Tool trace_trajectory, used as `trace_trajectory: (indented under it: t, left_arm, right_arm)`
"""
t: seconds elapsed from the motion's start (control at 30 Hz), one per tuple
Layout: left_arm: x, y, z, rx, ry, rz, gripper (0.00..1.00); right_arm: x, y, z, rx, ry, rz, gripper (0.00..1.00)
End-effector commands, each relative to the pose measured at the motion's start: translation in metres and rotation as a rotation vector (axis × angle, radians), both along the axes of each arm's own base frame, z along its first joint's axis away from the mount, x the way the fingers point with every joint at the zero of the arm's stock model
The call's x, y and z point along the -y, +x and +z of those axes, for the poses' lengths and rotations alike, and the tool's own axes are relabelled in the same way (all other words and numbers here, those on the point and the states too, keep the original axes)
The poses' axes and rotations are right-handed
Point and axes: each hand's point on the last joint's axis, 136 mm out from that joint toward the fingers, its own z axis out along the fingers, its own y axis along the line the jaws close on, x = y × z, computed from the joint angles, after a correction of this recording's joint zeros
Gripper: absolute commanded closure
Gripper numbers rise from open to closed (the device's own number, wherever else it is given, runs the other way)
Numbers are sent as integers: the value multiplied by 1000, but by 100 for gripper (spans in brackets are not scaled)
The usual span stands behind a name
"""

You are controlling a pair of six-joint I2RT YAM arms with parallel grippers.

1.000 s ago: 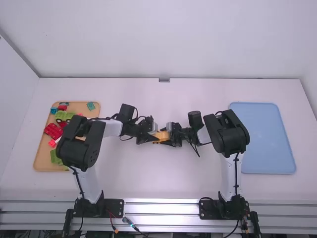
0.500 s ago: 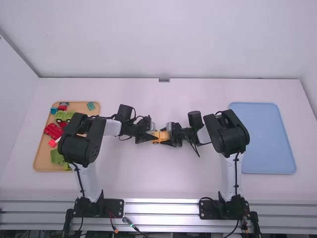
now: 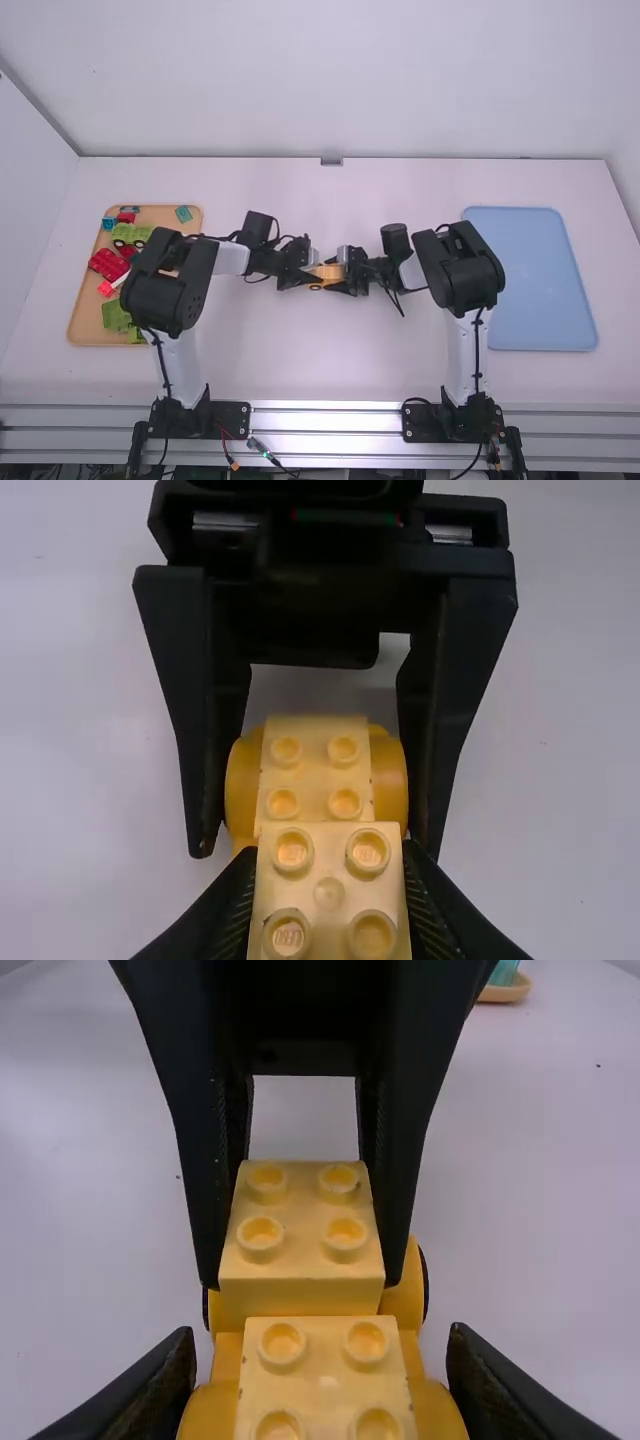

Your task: Assemble lego blocks to make yellow taxi

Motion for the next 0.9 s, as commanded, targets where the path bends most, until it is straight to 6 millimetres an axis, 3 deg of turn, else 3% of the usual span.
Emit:
trace_trajectory:
  t: [0.0, 0.07, 0.13, 0.17, 0.2, 0.23, 0.27, 0.3, 0.33, 0.43, 0.73, 0.87]
  left_arm:
    - [6, -13, -17, -28, 56, -17, 98]
    - [6, -13, -17, -27, 55, -17, 96]
    - [5, -11, -17, -27, 54, -12, 83]
    - [4, -11, -16, -31, 50, -11, 62]
    - [4, -11, -15, -32, 40, -13, 52]
    - [5, -12, -14, -33, 38, -14, 48]
    - [5, -11, -14, -31, 38, -13, 37]
    - [6, -11, -13, -28, 36, -17, 17]
    - [7, -9, -12, -24, 36, -17, 8]
    - [9, -2, -7, -49, 26, 10, 0]
    - [-5, 17, 22, -92, 29, 67, 0]
    - [-5, 17, 23, -106, 34, 70, 1]
  right_arm:
    - [0, -6, -10, -20, -19, -1, 58]
    - [0, -6, -10, -20, -19, -2, 58]
    - [0, -6, -10, -20, -19, -1, 58]
    - [0, -6, -10, -21, -19, -2, 58]
    - [0, -6, -10, -21, -20, -2, 58]
    - [0, -6, -10, -22, -20, -3, 58]
    - [0, -6, -10, -23, -20, -2, 58]
    - [0, -6, -10, -23, -20, -2, 59]
    - [0, -6, -11, -22, -22, -3, 58]
    - [0, -5, -10, -23, -22, -4, 58]
    - [0, -6, -11, -22, -22, -4, 59]
    - [0, -6, -10, -22, -22, -4, 59]
